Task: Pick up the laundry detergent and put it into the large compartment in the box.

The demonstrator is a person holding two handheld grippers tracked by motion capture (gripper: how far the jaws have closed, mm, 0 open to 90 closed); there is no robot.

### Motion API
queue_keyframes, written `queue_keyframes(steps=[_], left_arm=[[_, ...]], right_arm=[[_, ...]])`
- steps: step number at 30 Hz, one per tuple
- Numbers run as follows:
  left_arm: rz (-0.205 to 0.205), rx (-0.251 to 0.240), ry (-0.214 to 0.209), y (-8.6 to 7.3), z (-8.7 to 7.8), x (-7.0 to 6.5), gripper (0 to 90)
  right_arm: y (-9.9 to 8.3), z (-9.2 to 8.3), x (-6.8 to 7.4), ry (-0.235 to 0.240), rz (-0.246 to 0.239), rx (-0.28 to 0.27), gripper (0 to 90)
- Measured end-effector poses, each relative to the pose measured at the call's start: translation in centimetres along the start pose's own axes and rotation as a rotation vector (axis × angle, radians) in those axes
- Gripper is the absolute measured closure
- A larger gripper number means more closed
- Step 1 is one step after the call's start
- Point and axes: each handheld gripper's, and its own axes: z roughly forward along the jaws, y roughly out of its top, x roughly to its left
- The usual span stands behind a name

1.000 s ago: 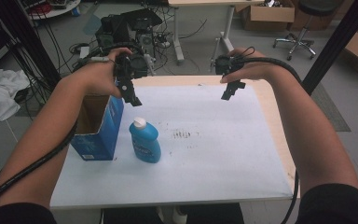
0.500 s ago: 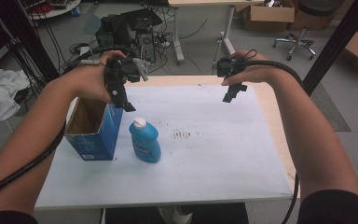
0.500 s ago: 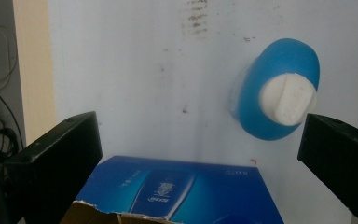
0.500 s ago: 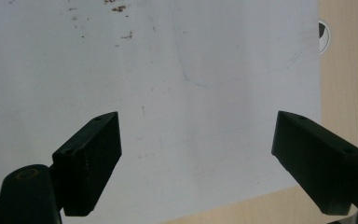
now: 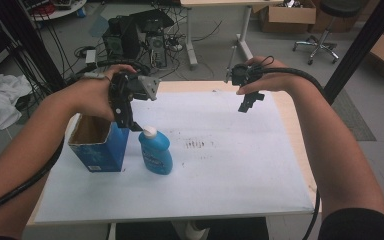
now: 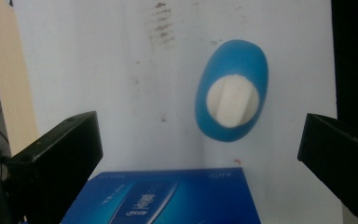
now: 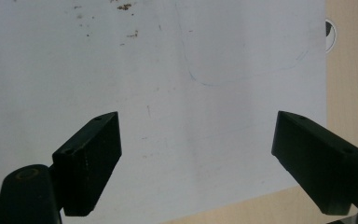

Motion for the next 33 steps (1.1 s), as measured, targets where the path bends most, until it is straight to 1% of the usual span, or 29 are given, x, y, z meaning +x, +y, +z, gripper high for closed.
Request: queue_keyframes(steps=[4,8,11,14,15,17,24,28,31,33], left_arm=[[0.033,-0.002,-0.007,0.2,0.4,-0.7,0.3],[0.054,-0.008,-0.02,0.3,0.9,-1.3,0.2],[0.073,0.004,-0.03,0.5,1.4,-1.4,0.2],[0.082,0.013,-0.039,0.6,2.0,-1.6,0.2],[0.074,0.01,-0.045,0.6,2.3,-1.6,0.3],[0.088,0.019,-0.049,0.7,2.8,-1.7,0.3],[0.106,0.032,-0.062,1.0,4.2,-1.9,0.3],[0.117,0.051,-0.069,1.2,5.1,-2.0,0.3],[0.132,0.09,-0.067,1.4,5.7,-2.1,0.3],[0.136,0.098,-0.063,1.5,6.0,-2.1,0.3]], right_arm=[[0.1,0.0,0.1,-0.001,-0.001,-0.001,15.7],[0.4,0.1,0.2,0.0,-0.005,-0.002,15.7],[0.6,0.3,0.3,0.002,-0.009,-0.002,15.7],[0.7,0.5,0.5,0.003,-0.012,0.003,15.7],[0.7,0.6,0.5,0.003,-0.013,0.003,15.7],[0.8,0.7,0.6,0.005,-0.016,0.005,15.7],[0.7,1.1,0.6,0.009,-0.014,0.009,15.7],[0.8,1.1,0.6,0.007,-0.014,0.004,15.7],[0.8,1.2,0.7,0.008,-0.016,0.008,15.7],[0.8,1.2,0.7,0.009,-0.015,0.009,15.7]])
